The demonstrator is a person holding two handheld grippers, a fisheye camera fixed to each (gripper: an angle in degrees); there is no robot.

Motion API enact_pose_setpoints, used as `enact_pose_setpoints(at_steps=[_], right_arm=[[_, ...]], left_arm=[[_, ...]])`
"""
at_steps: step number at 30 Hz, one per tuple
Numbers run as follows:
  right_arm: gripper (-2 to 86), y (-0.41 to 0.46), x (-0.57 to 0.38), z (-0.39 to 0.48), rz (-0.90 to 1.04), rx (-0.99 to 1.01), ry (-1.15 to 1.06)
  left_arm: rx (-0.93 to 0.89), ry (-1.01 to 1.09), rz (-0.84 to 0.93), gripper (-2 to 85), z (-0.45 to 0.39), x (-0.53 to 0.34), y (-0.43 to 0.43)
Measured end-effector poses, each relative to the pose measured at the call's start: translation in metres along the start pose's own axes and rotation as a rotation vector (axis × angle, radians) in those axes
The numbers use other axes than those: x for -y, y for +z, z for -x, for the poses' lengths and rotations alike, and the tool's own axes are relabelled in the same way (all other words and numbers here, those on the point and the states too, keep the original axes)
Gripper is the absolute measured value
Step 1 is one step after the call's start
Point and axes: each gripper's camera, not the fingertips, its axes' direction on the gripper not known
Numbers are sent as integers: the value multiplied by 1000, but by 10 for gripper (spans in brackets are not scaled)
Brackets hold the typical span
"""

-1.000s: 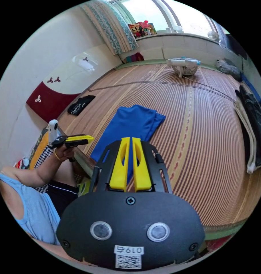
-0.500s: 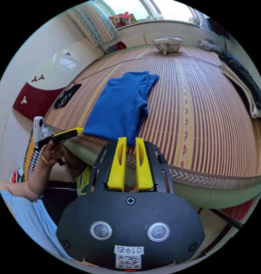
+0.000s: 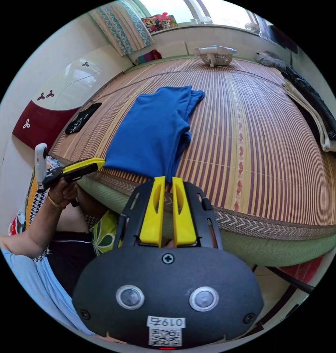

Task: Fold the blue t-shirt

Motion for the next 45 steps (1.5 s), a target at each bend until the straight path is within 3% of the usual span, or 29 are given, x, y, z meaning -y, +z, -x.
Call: enact_pose_setpoints(at_steps=[6, 14, 17, 21, 29, 45], right_arm=[[5, -11, -24, 24, 1, -13, 1], [-9, -33, -93, 148, -241, -392, 39], [-9, -10, -118, 189, -234, -469, 86], [-8, -16, -122, 212, -266, -464, 106], [-8, -21, -143, 248, -347, -442, 67], [-4, -21, -164, 268, -381, -337, 26]], left_arm=[[44, 9, -21, 12, -24, -29, -13], [256, -15, -55, 11, -96, -82, -51], [191, -66, -1, 11, -124, -111, -44], [224, -76, 22, 9, -148, -134, -39], [309, -80, -120, 9, -176, -157, -61], [271, 36, -142, 9, -236, -185, -65]])
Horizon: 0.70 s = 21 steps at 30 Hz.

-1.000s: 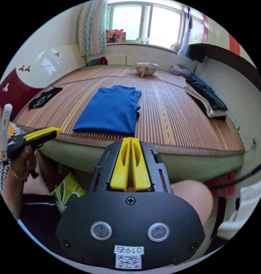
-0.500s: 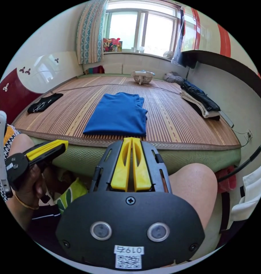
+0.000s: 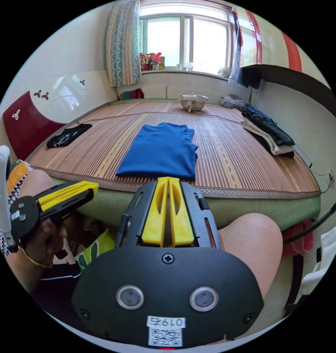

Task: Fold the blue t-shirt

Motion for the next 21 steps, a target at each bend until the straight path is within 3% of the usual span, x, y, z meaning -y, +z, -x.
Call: enact_pose_setpoints(at_steps=[7, 13, 21], right_arm=[[72, -7, -4, 3, -56, 36, 18], [4, 2, -4, 10, -20, 63, -17], [-9, 17, -12, 26, 8, 55, -112]], left_arm=[[56, 28, -35, 8, -27, -2, -14], [54, 22, 1, 10, -28, 2, -1], [41, 7, 27, 13, -24, 8, 24]])
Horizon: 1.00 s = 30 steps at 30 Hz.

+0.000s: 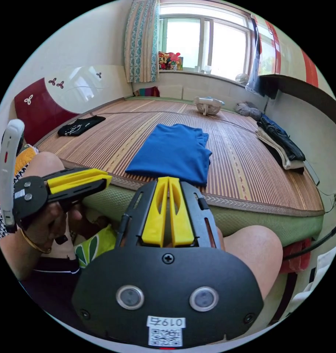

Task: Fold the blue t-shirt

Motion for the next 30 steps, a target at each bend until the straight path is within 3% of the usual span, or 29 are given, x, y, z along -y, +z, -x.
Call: enact_pose_setpoints(at_steps=[12, 30], right_arm=[[-10, 18, -5, -9, -93, 83, 37], [29, 71, -10, -34, 4, 117, 56]], left_arm=[[0, -52, 12, 16, 31, 12, 29], [-137, -126, 84, 68, 101, 61, 103]])
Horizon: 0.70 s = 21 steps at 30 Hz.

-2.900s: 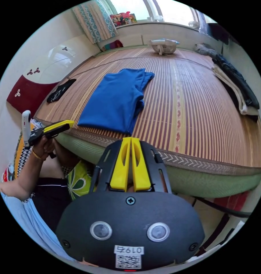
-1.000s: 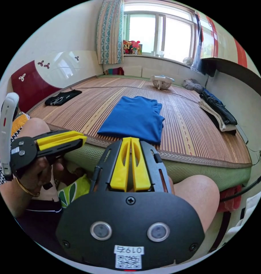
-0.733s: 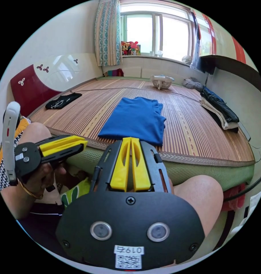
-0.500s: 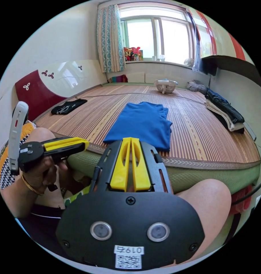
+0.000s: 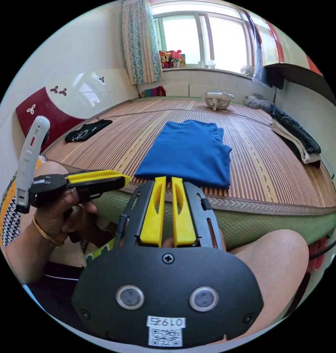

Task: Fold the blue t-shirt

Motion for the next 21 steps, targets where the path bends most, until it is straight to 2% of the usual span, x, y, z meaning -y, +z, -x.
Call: enact_pose_setpoints(at_steps=[6, 14, 17, 21], right_arm=[[43, 17, 1, -29, 26, 21, 50], [36, 30, -3, -96, 50, 165, 205], [23, 31, -4, -115, 55, 173, 215], [18, 34, -5, -135, 58, 179, 213]], left_arm=[[-46, -45, 12, 52, 36, 34, 14], [-359, -286, 132, 55, 139, 93, 60], [-455, -318, 216, 56, 168, 109, 82], [-486, -304, 230, 45, 194, 118, 88]])
